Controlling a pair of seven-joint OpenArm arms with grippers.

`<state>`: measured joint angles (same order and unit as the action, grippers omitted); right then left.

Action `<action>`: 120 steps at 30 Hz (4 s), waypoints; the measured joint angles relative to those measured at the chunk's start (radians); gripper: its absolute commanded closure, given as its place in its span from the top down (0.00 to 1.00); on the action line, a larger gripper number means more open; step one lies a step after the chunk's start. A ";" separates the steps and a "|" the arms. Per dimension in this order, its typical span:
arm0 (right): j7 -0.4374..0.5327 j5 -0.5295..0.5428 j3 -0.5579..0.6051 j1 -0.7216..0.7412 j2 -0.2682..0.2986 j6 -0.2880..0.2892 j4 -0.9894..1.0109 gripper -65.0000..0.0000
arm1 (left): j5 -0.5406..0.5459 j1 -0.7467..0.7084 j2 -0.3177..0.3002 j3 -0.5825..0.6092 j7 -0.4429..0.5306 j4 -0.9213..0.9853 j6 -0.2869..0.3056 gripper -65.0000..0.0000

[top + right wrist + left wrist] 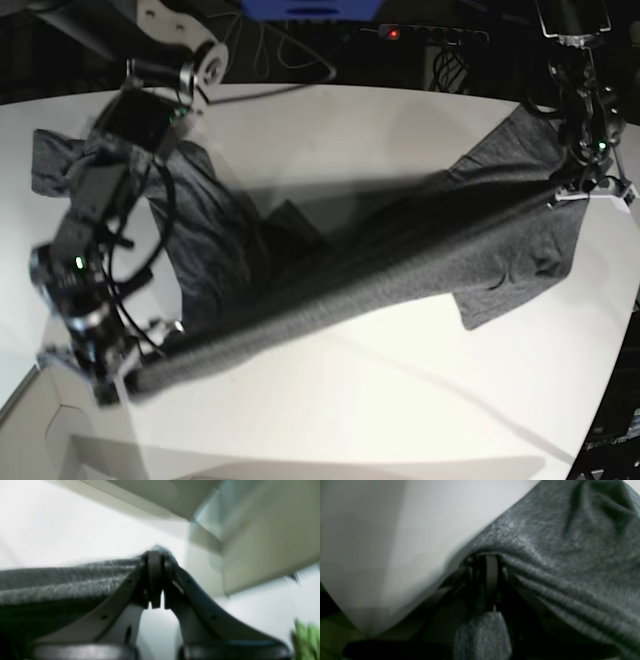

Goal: Layout the t-shirt on the table in an organized manner, then fold the t-shirt properly
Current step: 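Lift and swing the shirt with both grippers to lay it flat, then grasp the shirt's hem edge with the right gripper, then pull the grasped hem with the right gripper away from the left gripper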

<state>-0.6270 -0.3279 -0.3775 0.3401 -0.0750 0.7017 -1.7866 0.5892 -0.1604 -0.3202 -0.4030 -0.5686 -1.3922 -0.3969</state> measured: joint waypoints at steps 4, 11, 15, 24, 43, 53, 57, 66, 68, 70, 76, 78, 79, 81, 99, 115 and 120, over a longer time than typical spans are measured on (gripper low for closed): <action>-0.001 -0.005 0.004 -0.255 0.008 -0.002 -0.114 0.00 | 0.000 0.016 0.003 0.000 -0.002 0.010 0.000 0.10; 0.009 0.001 -0.001 -0.543 0.008 0.001 -0.216 0.00 | -0.001 0.034 0.002 0.005 -0.012 0.013 -0.002 0.10; 0.005 -0.002 0.014 -0.618 0.067 0.002 -0.170 0.00 | -0.001 0.050 0.004 0.006 -0.018 0.014 -0.002 0.10; 0.002 -0.005 0.162 -0.673 0.190 0.001 -0.077 0.00 | 0.003 0.052 0.004 0.008 -0.022 0.016 -0.003 0.10; -0.038 -0.005 0.056 -0.430 0.199 0.000 -0.144 0.42 | 0.003 0.051 0.003 0.008 -0.022 0.016 -0.003 0.10; -0.222 0.003 0.330 0.166 0.070 -0.001 0.510 0.79 | 0.007 0.052 0.004 0.010 -0.021 0.013 -0.007 0.10; -0.066 0.007 0.326 0.282 0.050 0.000 0.781 0.80 | 0.006 0.050 0.004 0.010 -0.021 0.009 -0.008 0.10; 0.286 -0.006 0.325 0.271 0.080 0.000 1.096 0.80 | -0.001 0.050 0.029 0.005 -0.022 -0.003 -0.008 0.10; 0.329 -0.006 0.300 0.279 0.093 0.000 1.112 0.80 | -0.001 0.050 0.029 0.005 -0.021 -0.003 -0.008 0.10; 0.349 -0.004 0.249 0.277 0.091 -0.003 1.113 0.80 | -0.001 0.050 0.030 0.005 -0.022 -0.003 -0.008 0.10; 0.378 -0.008 0.170 0.289 0.108 -0.003 1.121 0.80 | -0.001 0.051 0.030 0.005 -0.021 -0.002 -0.008 0.10; 0.385 -0.005 0.170 0.294 0.108 -0.003 1.121 0.80 | -0.001 0.050 0.031 0.005 -0.021 -0.002 -0.008 0.10; 0.386 -0.005 0.170 0.293 0.108 -0.017 1.121 0.80 | -0.001 0.050 0.032 0.005 -0.021 -0.002 -0.008 0.10; 0.386 -0.005 0.171 0.287 0.111 -0.053 1.124 0.80 | -0.001 0.051 0.032 0.005 -0.021 -0.002 -0.008 0.10; 0.483 0.014 0.215 0.245 0.131 -0.078 1.198 0.27 | -0.001 0.051 0.032 0.005 -0.018 -0.001 -0.008 0.10; 0.429 -0.005 0.111 0.392 0.127 -0.061 0.882 0.00 | 0.000 0.044 0.032 0.005 -0.011 0.001 -0.008 0.10; 0.426 -0.003 0.002 0.479 0.105 -0.060 0.839 0.00 | 0.003 0.032 0.032 0.005 -0.005 -0.005 -0.006 0.10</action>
<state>-0.2012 -0.3313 -0.3752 0.8192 0.0299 0.6418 -0.9474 0.5922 -0.1280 -0.2882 -0.3985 -0.5735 -1.3975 -0.4034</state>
